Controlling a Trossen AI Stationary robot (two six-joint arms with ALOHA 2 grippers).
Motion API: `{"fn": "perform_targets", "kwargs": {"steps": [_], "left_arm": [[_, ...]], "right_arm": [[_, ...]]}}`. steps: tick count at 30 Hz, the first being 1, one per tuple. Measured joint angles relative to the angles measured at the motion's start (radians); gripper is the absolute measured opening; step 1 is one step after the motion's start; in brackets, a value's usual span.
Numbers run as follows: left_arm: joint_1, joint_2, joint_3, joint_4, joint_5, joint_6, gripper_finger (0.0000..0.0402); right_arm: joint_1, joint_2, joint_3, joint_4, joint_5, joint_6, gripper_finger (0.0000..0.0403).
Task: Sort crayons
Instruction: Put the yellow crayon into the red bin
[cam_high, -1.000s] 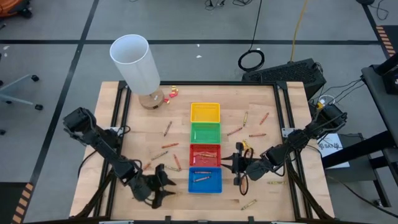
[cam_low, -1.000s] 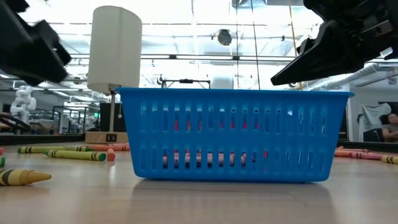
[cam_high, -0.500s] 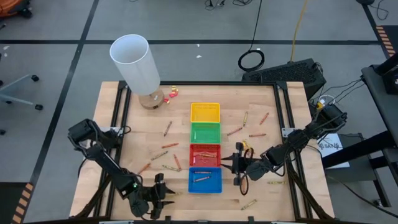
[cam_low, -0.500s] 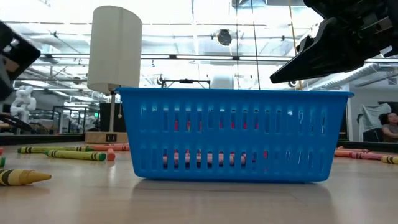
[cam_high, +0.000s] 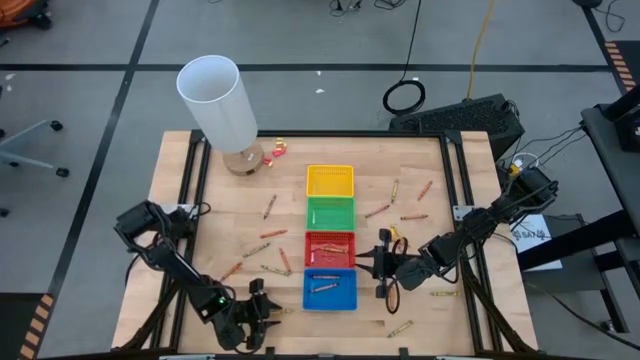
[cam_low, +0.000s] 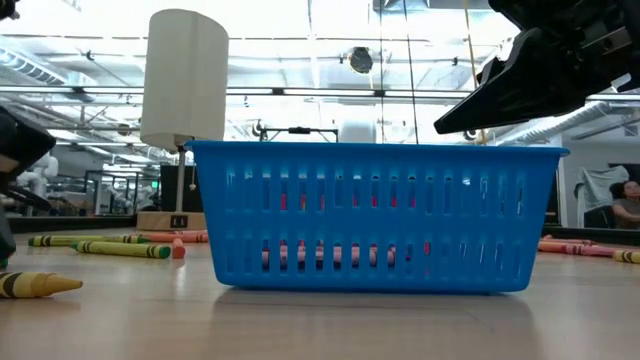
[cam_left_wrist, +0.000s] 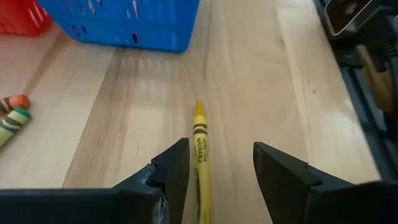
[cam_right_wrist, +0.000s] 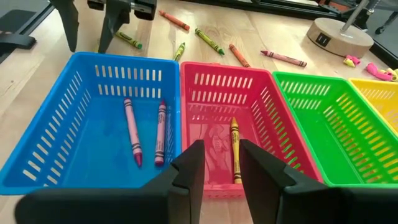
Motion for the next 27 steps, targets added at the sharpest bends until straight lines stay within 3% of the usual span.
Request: {"fn": "perform_targets", "kwargs": {"steps": [10,13,20,27], "left_arm": [[0.005,0.068,0.003,0.016,-0.034,-0.040,0.0170],[0.005,0.069,0.002,0.008,-0.038,-0.035,0.0139],[0.008,0.071,0.001,-0.010,-0.055,-0.011,0.0022],[0.008,0.050,0.000,-0.022,-0.048,0.016,0.0021]], "right_arm": [[0.000,0.000,0.000,0.000,0.000,0.000,0.0086],[0.000,0.000,0.000,0.000,0.000,0.000,0.0086],[0.008,0.000,0.000,-0.001,-0.004,0.029,0.0086],[0.036,0.000,0.000,-0.001,-0.002,0.050,0.0086]]}}
